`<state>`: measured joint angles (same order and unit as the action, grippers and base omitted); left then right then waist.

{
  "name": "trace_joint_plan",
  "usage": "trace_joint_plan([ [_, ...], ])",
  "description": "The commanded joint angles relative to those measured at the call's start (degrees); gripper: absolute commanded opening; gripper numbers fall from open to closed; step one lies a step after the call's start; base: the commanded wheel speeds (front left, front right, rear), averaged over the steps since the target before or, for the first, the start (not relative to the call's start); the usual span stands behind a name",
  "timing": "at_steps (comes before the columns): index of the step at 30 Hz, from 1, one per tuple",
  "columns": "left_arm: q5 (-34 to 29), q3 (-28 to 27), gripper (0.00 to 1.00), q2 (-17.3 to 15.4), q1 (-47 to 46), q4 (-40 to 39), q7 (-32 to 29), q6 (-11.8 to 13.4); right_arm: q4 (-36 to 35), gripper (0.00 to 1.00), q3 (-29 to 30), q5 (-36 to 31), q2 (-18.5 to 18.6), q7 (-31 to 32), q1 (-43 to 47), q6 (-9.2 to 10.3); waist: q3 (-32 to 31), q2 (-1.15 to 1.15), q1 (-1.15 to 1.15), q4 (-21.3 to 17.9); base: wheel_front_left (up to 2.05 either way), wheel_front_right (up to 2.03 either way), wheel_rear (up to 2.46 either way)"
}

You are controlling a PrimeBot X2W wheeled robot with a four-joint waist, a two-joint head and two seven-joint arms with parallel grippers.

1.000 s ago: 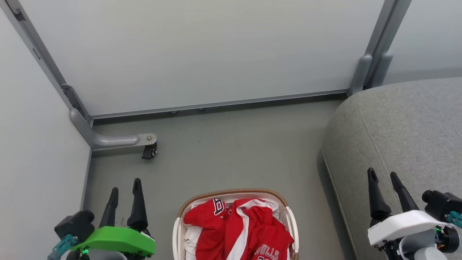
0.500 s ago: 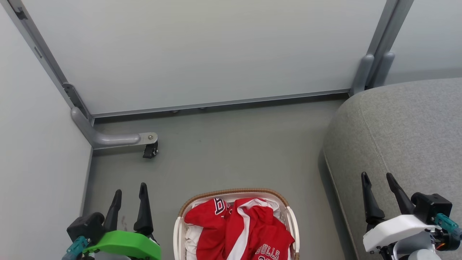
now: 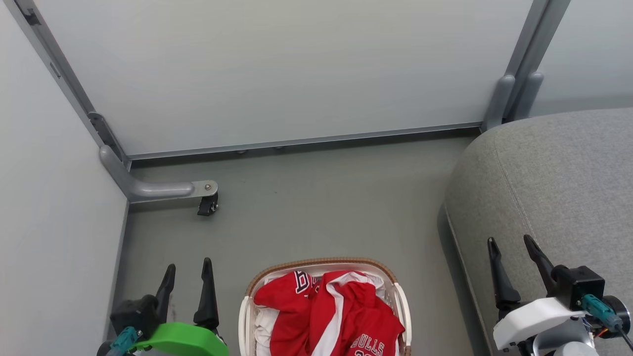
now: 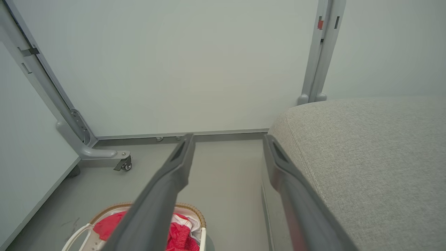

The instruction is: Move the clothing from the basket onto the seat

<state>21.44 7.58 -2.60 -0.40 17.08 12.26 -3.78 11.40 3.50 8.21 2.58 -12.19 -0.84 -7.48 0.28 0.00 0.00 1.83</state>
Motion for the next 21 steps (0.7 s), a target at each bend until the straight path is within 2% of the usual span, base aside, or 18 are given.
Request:
trace_joint_plan([
  [1, -1.2, 0.2, 1.00, -0.4, 0.5, 0.1, 0.6, -0.2, -0.5, 1.00, 0.0, -1.4, 0.4, -0.7, 0.5, -0.02, 0.0, 0.00, 0.00, 0.0, 0.00, 0.00, 0.00],
  [21, -8.8, 0.9, 1.00, -0.5, 0.8, 1.5, 2.7, 0.2, -1.0, 1.00, 0.0, -10.4, 0.5, -2.8, 1.2, -0.02, 0.2, 0.00, 0.00, 0.4, 0.00, 0.00, 0.00],
])
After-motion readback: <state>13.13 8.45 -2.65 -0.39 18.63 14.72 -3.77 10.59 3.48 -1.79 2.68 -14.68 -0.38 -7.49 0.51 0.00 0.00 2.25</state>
